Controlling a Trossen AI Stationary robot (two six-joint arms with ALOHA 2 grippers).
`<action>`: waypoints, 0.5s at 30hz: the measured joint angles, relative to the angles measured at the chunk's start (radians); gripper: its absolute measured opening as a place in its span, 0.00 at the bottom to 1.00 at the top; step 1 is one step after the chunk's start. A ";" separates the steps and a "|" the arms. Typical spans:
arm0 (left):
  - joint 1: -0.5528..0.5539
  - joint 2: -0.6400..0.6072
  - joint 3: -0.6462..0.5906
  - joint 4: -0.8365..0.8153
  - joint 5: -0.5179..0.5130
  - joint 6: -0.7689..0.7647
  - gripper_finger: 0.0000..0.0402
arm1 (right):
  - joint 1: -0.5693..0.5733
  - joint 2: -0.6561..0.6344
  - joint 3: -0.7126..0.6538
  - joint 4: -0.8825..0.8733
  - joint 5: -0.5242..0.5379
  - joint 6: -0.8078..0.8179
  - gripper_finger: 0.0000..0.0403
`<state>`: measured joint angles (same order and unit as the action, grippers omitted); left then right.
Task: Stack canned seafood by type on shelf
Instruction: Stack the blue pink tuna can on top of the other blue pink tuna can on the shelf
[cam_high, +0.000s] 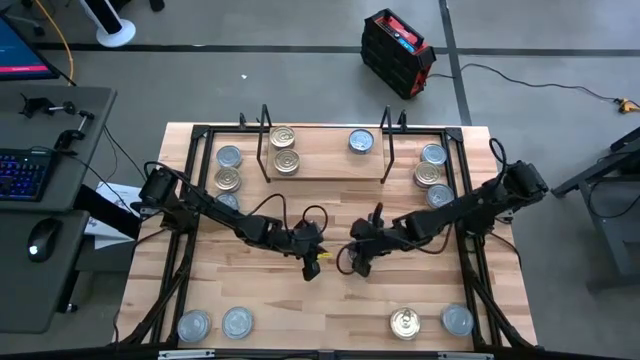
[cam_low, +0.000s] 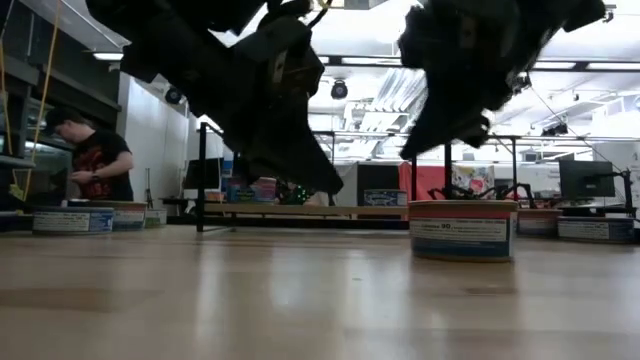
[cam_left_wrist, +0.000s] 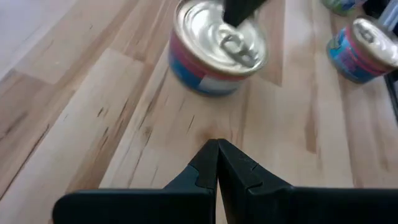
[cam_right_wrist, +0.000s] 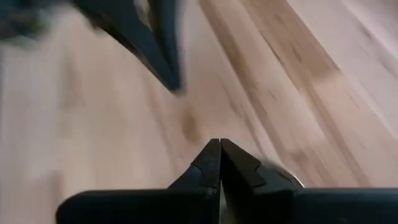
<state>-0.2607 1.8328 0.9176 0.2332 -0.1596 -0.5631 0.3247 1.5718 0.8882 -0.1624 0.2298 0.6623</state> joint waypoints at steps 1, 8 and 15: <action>0.003 0.000 0.000 0.020 0.000 0.009 0.00 | 0.000 -0.005 0.000 0.014 -0.006 -0.010 0.00; 0.047 0.000 0.003 0.167 0.000 0.128 0.00 | 0.101 -0.086 0.001 -0.207 0.001 0.103 0.00; 0.074 0.000 0.061 0.131 0.001 0.288 0.00 | 0.290 -0.128 -0.021 -0.498 0.090 0.372 0.00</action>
<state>-0.1870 1.8324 0.9788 0.3641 -0.1584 -0.2752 0.6148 1.4441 0.8671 -0.6607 0.3194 1.0346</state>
